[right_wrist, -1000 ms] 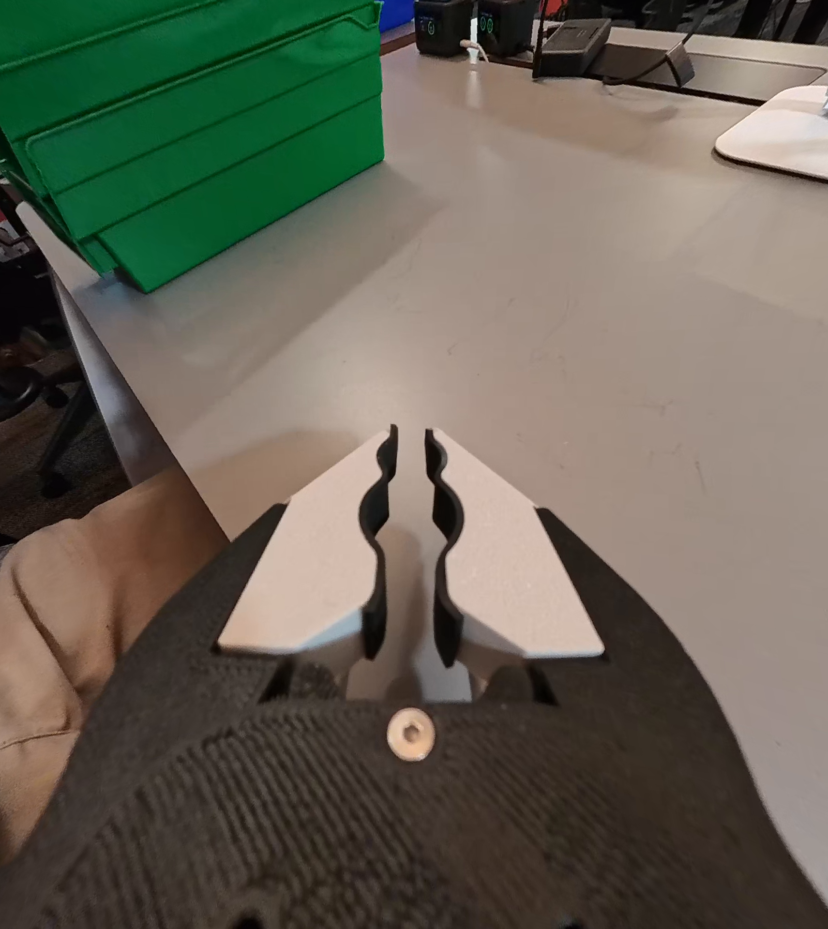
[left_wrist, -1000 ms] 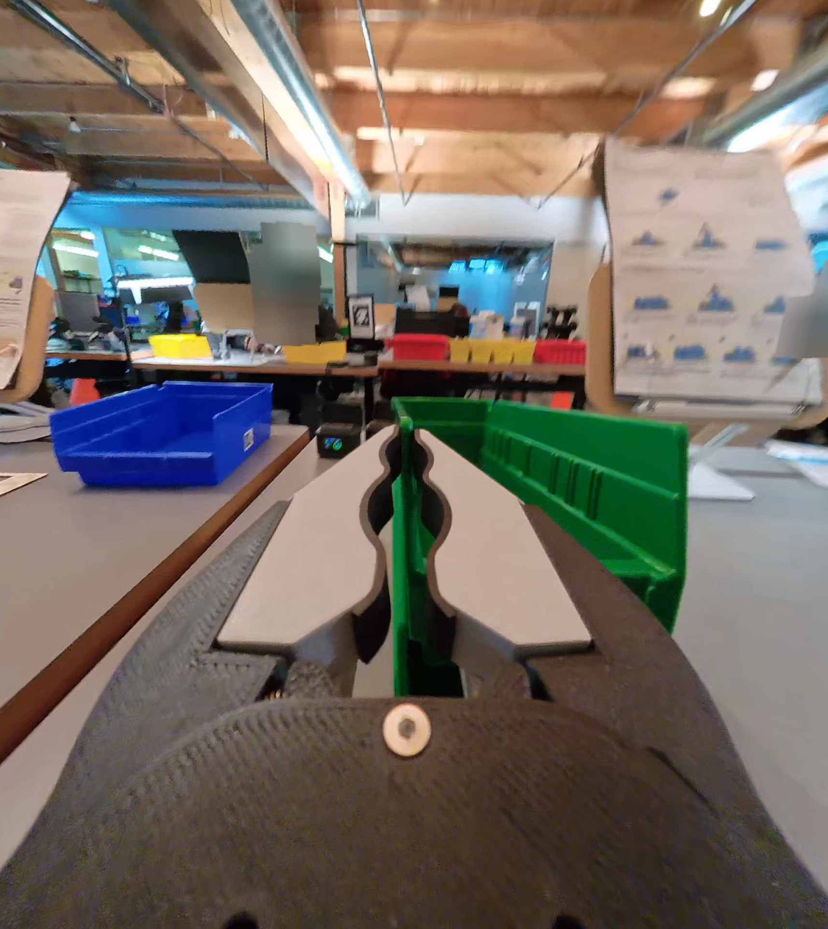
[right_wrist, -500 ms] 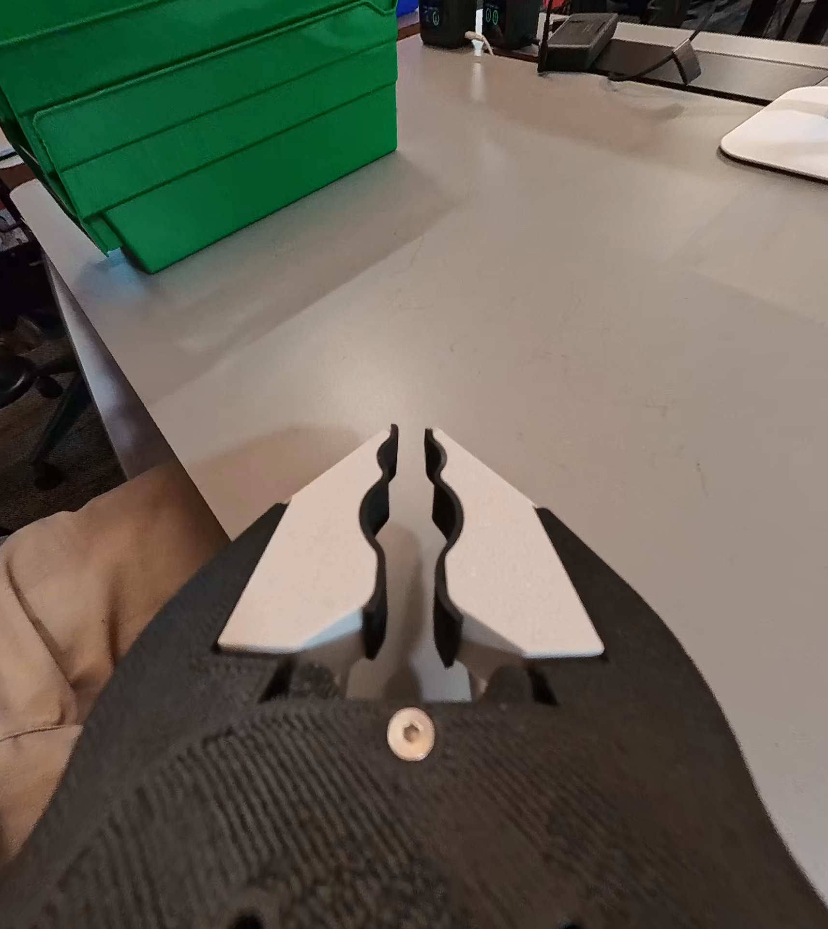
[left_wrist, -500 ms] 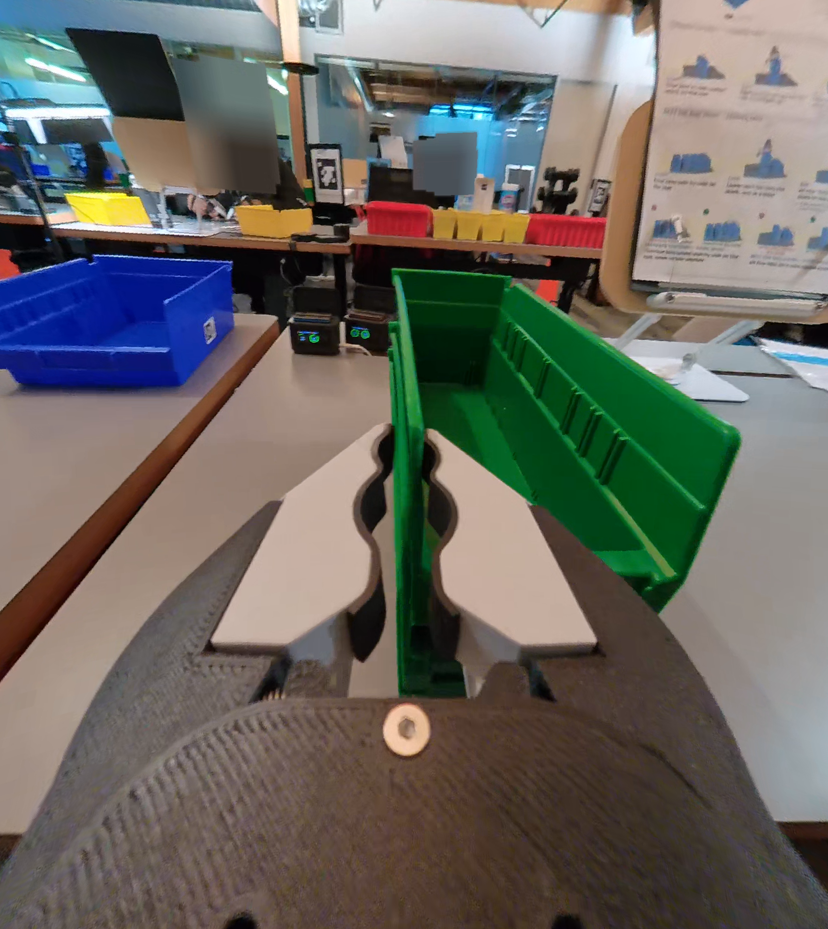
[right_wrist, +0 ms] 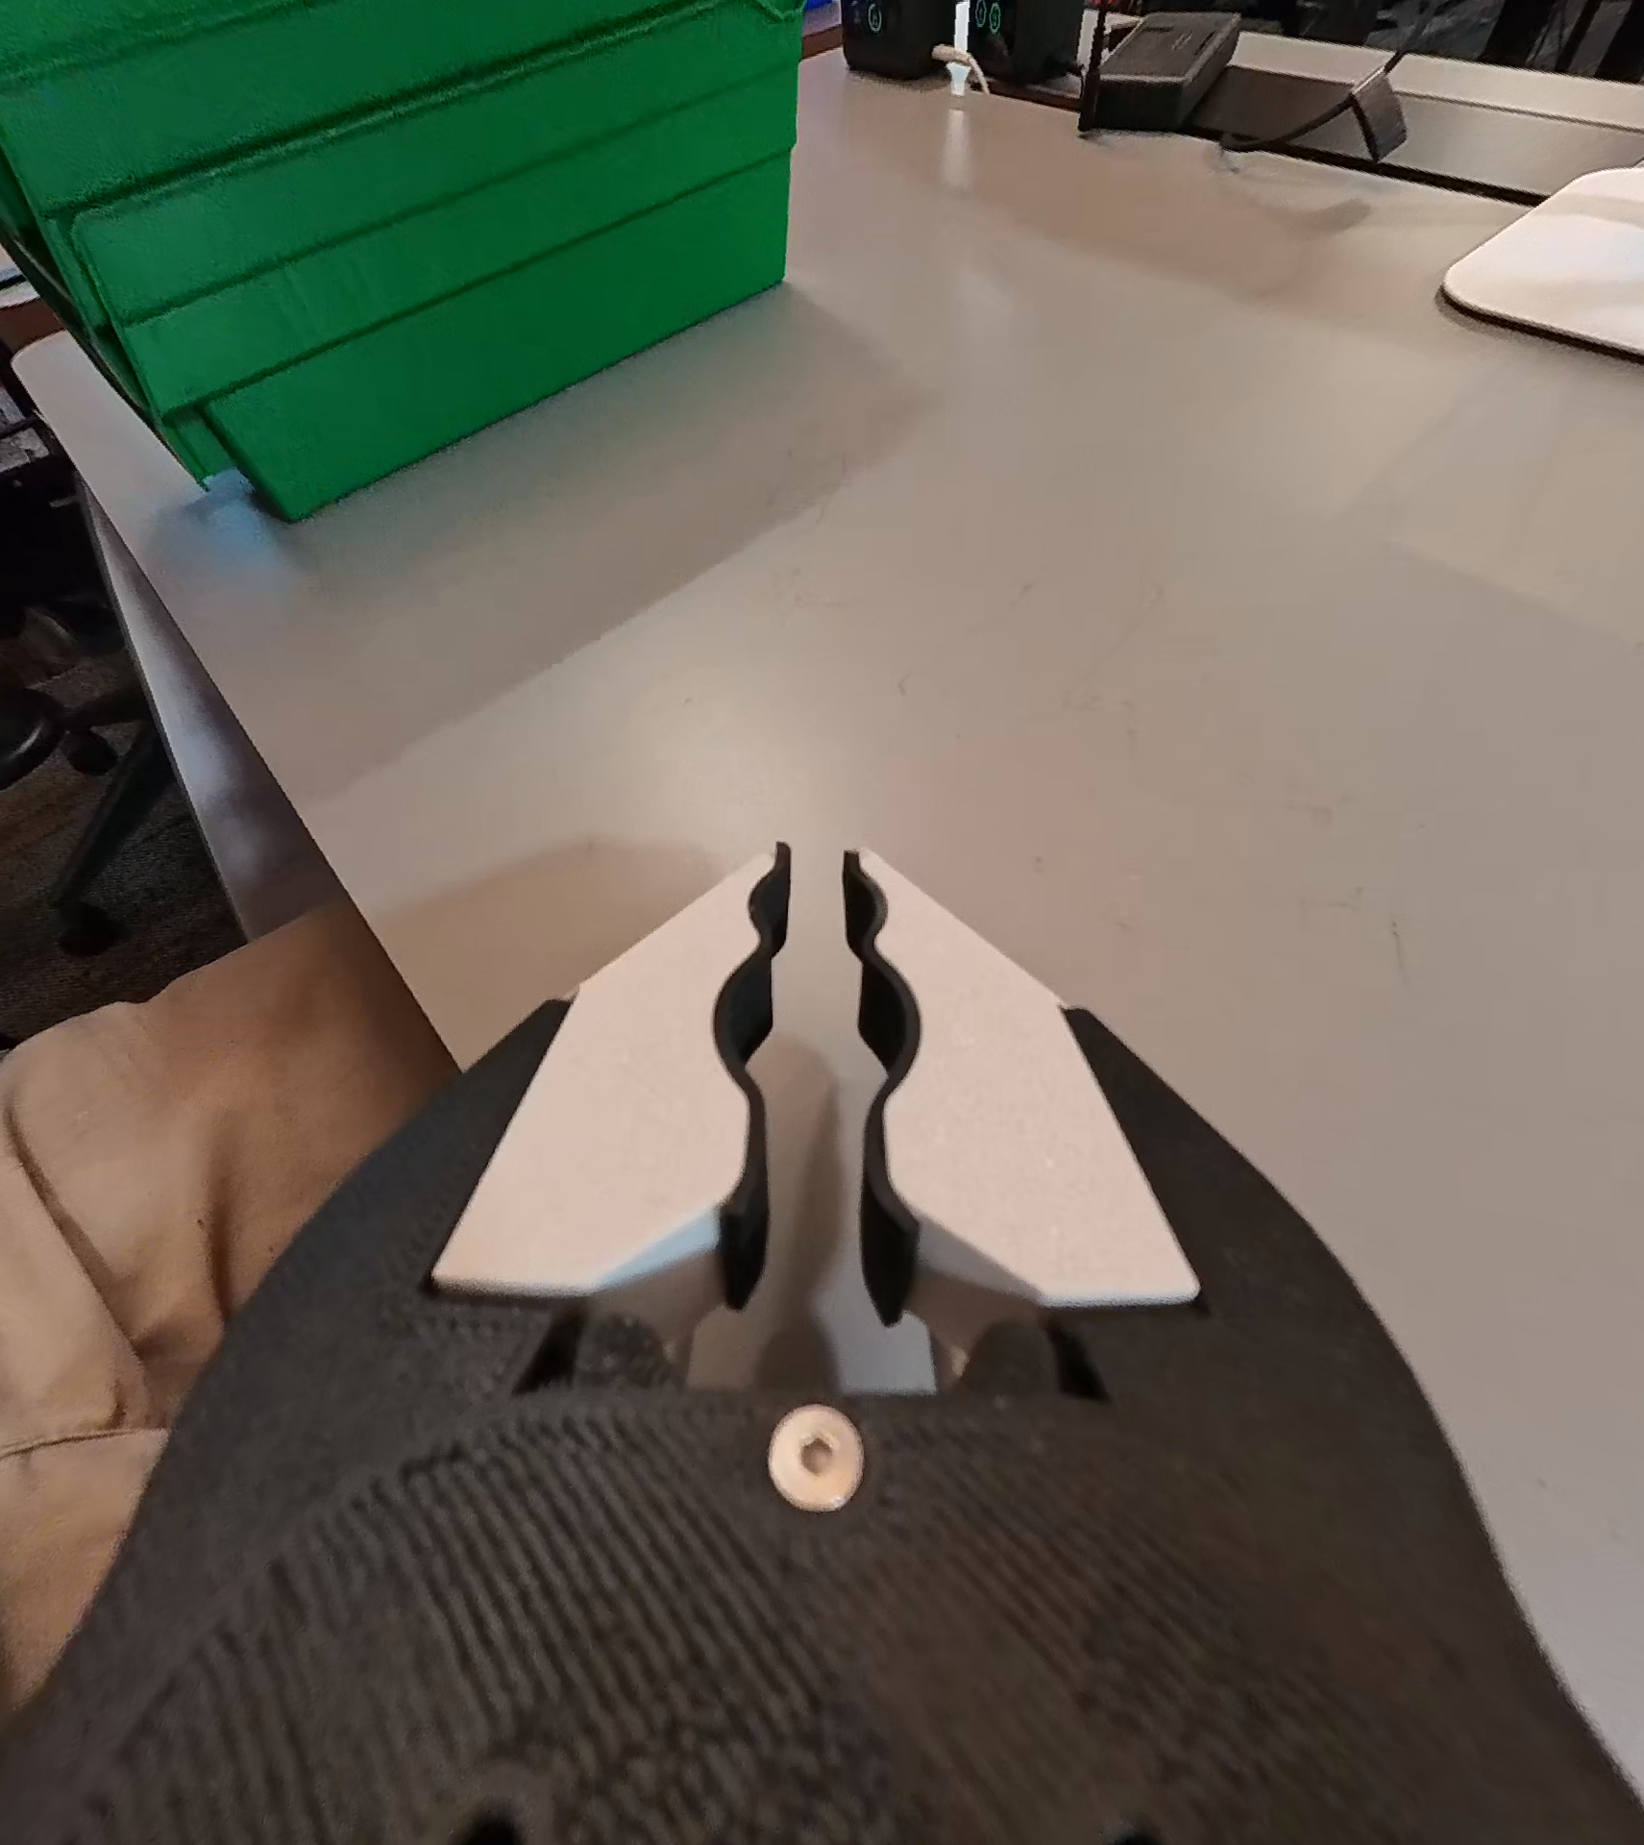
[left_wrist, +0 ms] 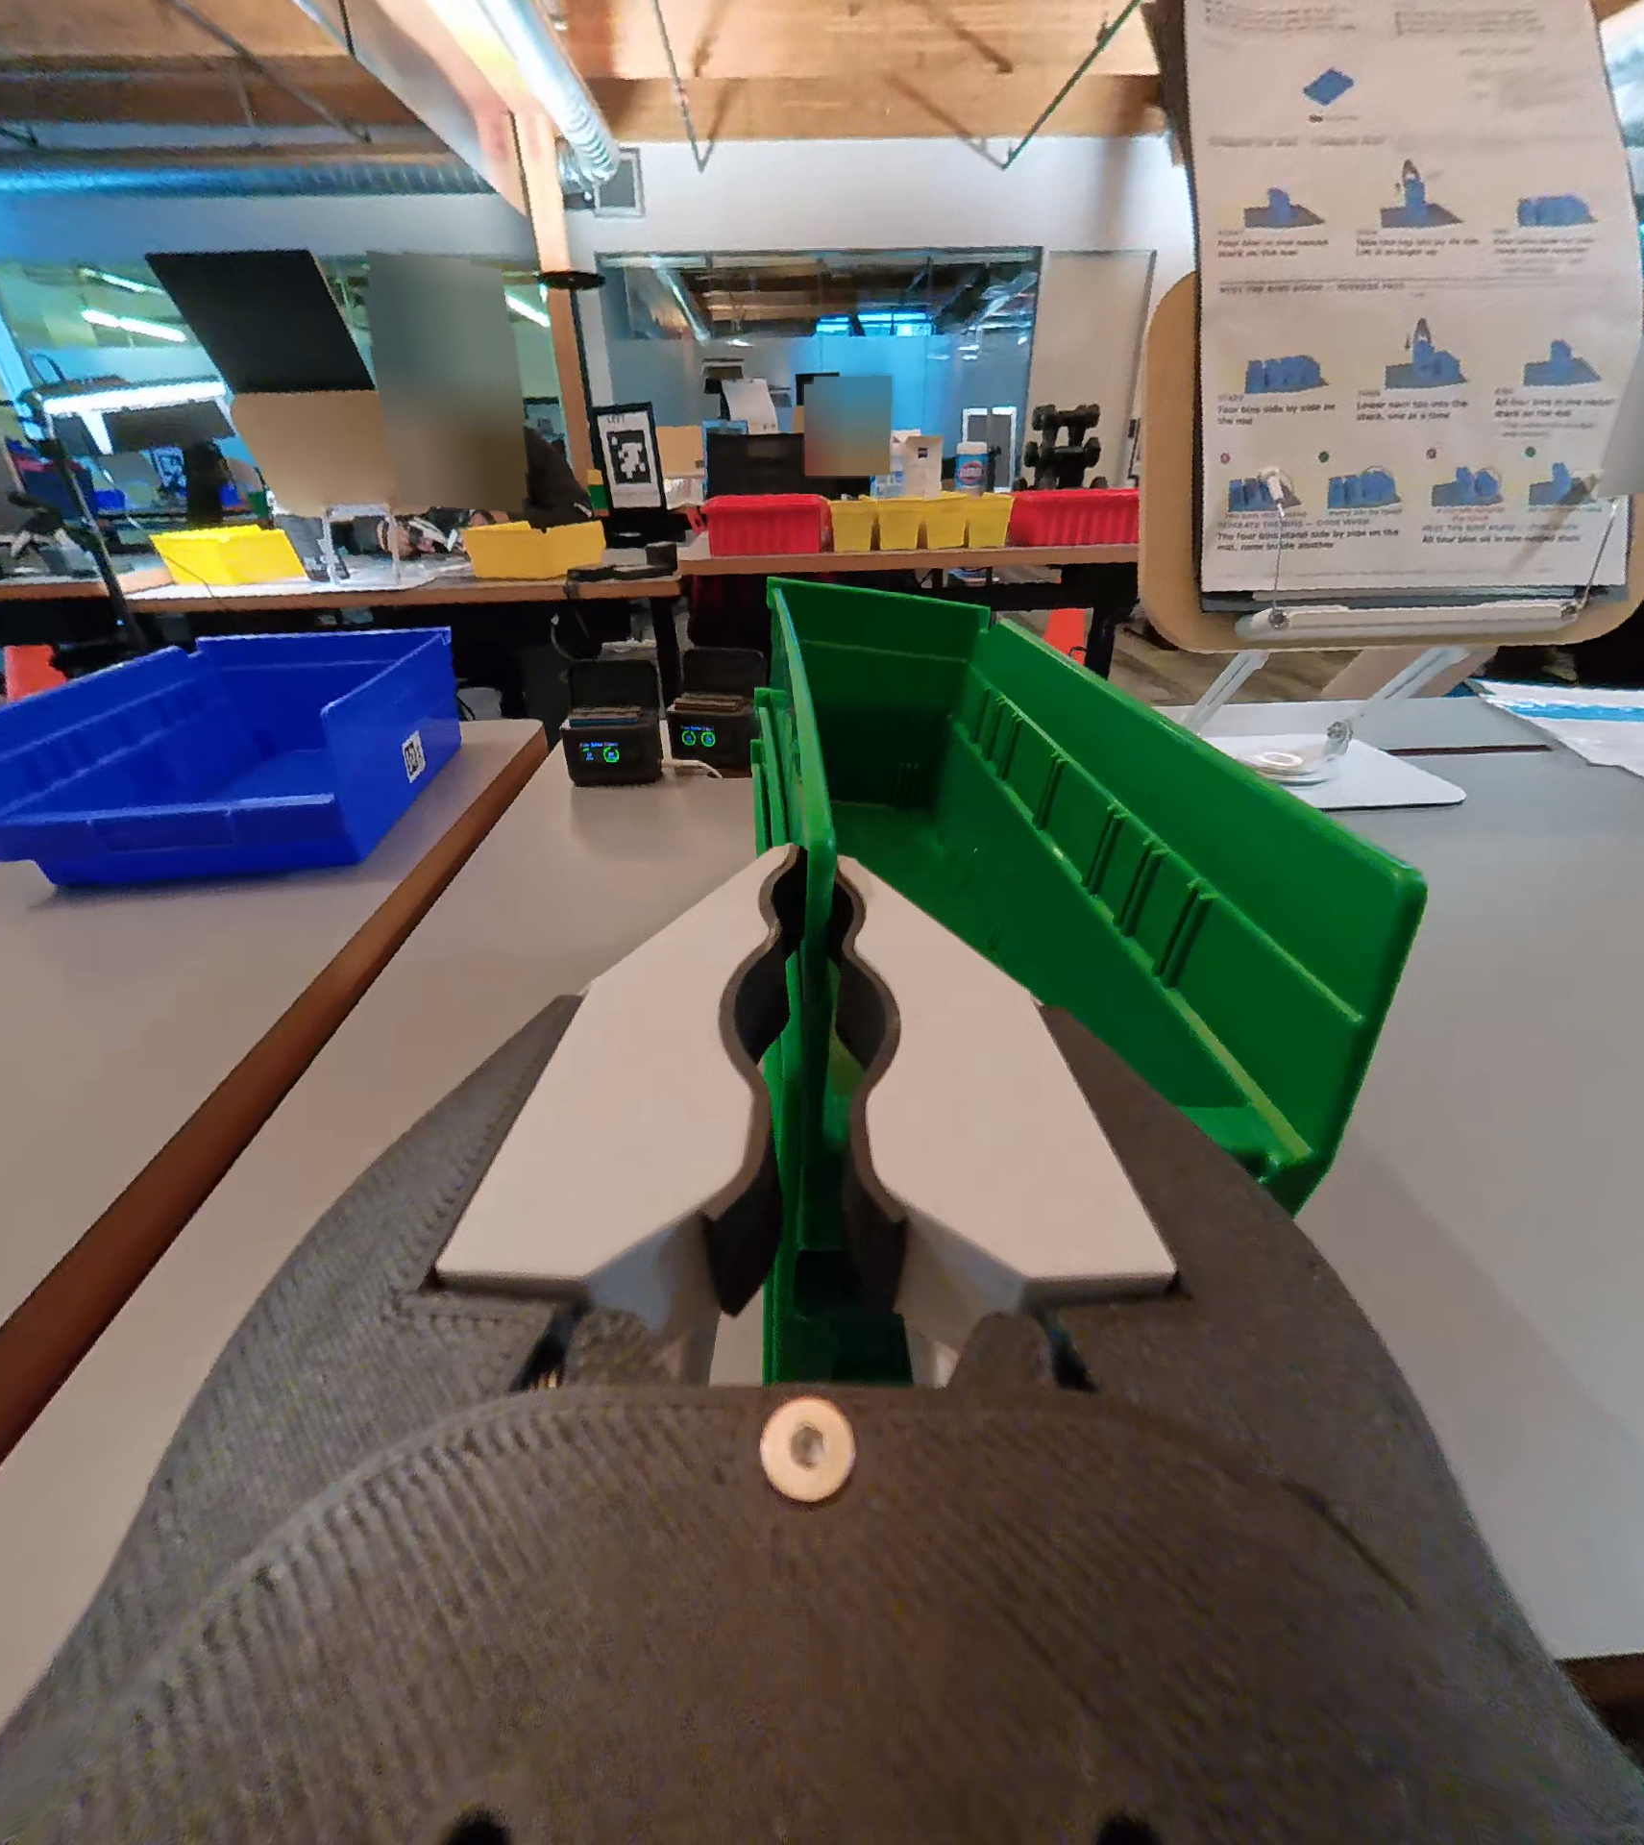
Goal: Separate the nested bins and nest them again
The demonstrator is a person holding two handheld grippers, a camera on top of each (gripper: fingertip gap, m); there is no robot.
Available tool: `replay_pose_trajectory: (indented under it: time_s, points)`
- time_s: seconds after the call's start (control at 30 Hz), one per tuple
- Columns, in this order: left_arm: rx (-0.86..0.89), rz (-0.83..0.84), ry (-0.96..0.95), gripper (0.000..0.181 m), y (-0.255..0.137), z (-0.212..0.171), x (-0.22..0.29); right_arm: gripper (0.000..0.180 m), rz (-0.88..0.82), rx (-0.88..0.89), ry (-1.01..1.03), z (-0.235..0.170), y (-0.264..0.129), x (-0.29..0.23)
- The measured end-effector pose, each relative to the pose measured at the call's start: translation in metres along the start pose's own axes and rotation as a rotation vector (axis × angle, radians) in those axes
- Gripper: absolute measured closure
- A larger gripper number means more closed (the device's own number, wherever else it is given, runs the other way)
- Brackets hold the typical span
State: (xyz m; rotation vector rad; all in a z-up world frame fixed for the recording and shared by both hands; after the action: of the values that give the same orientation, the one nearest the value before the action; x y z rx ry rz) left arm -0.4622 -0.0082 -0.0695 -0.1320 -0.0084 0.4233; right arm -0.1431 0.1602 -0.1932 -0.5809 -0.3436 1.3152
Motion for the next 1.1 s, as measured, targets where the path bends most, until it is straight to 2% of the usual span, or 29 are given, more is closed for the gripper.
replay_pose_trajectory:
  time_s: [0.27, 0.53, 0.83, 0.9, 1.0, 1.1]
  points:
    - [0.065, -0.024, -0.061, 0.181, -0.006, 0.007, -0.005, 0.171, -0.001, -0.001, -0.005, 0.000, 0.000, 0.000]
    - [0.175, -0.045, -0.132, 0.181, -0.022, 0.032, -0.013, 0.171, -0.003, -0.003, -0.006, 0.000, 0.001, -0.001]
    - [0.270, -0.162, -0.206, 0.179, -0.043, 0.072, 0.033, 0.171, -0.003, -0.005, -0.016, 0.000, 0.001, -0.002]
    - [0.299, -0.199, -0.208, 0.181, -0.050, 0.082, 0.047, 0.160, 0.040, 0.038, -0.021, 0.006, -0.001, -0.008]
    - [0.304, -0.275, -0.221, 0.181, -0.056, 0.087, 0.073, 0.135, 0.184, 0.244, 0.008, 0.037, -0.025, -0.034]
    - [0.269, -0.331, -0.222, 0.181, -0.055, 0.080, 0.106, 0.111, 0.219, 0.438, 0.010, 0.065, -0.054, -0.058]
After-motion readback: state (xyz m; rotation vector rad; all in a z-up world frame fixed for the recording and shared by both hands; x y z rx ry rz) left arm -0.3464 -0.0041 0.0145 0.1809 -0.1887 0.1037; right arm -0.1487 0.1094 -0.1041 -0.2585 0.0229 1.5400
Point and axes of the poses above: each gripper's, where its closed fingertips meet, y out along the fingers, z out of its top, x = y × z across the jaws, the point moved 1 cm from there along -y, back along the fingers, and after that the axes turned 10 degrees about -x, right-handed, at the moved point
